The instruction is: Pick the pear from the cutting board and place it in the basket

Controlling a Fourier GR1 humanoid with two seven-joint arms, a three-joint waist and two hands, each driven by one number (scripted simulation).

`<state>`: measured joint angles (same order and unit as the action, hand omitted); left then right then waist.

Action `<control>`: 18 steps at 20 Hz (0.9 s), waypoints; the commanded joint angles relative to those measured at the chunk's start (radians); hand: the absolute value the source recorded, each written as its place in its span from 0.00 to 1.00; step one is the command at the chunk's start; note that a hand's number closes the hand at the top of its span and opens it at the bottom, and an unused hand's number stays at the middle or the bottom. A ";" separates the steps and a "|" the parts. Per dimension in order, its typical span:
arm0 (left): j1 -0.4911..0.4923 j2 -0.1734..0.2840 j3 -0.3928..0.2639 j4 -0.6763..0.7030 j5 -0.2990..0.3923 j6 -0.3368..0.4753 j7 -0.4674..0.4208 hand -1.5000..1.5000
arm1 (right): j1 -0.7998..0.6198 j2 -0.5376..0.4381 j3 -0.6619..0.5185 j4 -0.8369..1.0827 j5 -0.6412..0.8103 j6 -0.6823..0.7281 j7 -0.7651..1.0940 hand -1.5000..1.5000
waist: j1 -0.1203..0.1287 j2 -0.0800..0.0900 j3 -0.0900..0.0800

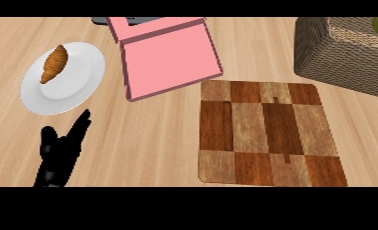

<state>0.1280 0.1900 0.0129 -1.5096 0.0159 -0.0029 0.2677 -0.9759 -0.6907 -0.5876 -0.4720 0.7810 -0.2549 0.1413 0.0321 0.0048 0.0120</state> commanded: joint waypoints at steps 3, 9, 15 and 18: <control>0.010 -0.051 -0.033 0.042 -0.014 0.016 0.041 0.50 | 0.005 -0.084 -0.014 0.057 -0.023 0.018 -0.102 0.00 | -0.009 0.005 -0.010; 0.010 -0.044 -0.021 0.067 -0.012 -0.003 0.024 0.50 | -0.033 -0.078 -0.071 0.051 -0.096 -0.053 -0.094 0.00 | -0.012 0.003 -0.011; -0.011 -0.010 0.026 0.061 0.027 -0.036 0.063 0.50 | 0.048 -0.181 -0.150 0.073 -0.174 -0.041 -0.128 0.00 | -0.019 0.003 -0.011; 0.053 -0.027 0.005 0.001 0.002 -0.014 0.062 0.50 | 0.096 -0.233 -0.160 0.038 -0.201 0.017 -0.096 0.00 | -0.033 -0.006 -0.011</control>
<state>0.1356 0.1822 0.0365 -1.5118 0.0140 -0.0117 0.2888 -0.9361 -0.8658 -0.7215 -0.4170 0.6164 -0.2730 0.0458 0.0116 -0.0055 0.0107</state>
